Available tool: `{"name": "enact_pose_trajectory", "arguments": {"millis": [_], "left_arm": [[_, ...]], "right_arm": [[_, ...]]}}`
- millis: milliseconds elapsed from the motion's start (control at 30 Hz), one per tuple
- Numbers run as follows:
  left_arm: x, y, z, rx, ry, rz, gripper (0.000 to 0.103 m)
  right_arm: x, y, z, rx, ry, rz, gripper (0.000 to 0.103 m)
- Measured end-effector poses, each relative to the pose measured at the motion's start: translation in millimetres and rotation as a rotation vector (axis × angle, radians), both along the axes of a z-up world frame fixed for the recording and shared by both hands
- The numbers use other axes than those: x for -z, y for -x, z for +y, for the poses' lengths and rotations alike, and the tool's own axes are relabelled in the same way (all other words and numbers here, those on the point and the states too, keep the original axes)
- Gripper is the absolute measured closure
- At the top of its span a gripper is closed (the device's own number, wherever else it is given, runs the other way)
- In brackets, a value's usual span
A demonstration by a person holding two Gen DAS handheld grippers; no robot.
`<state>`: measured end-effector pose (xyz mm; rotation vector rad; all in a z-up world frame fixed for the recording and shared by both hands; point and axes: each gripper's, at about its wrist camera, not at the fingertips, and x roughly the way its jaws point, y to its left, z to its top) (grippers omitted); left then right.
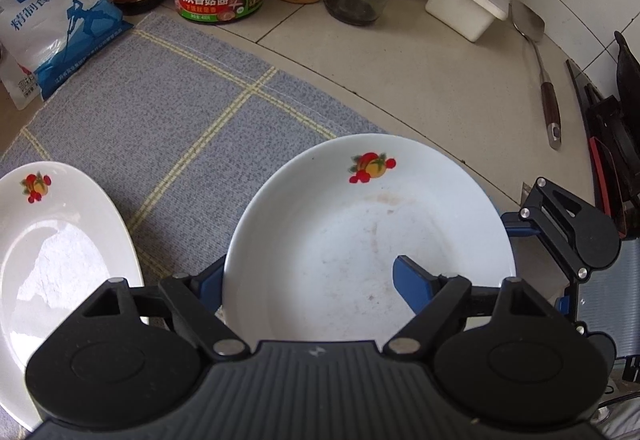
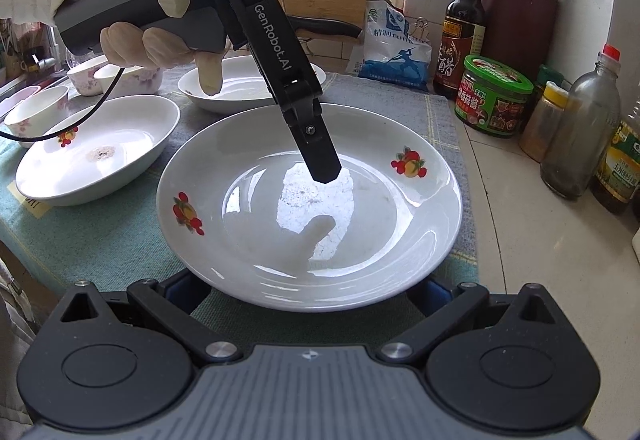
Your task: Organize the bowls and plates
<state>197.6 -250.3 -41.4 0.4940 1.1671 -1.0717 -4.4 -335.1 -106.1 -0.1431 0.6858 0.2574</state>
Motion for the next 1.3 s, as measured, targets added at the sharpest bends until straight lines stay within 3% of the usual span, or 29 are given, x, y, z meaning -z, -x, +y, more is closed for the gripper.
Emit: {"name": "enact_pose_trajectory", "arguments": {"millis": [300,733,1300], "left_arm": [[-5.8,-30.9,-20.1,-0.020,0.026,-0.026,0.019],[7.6,-71.4,-41.4,-0.049,0.040,-0.032,0.019],[23.8,-81.9,-48.0,-0.038,0.047,-0.037,0.019]], "right_arm": [[-3.4,-33.3,-21.9,-0.021,0.004,0.006,0.000],[-0.5,-73.8,-49.4,-0.035,0.015,0.021,0.000],[5.6,-86.0,-55.9,-0.008,-0.005,0.038,0.000]]}}
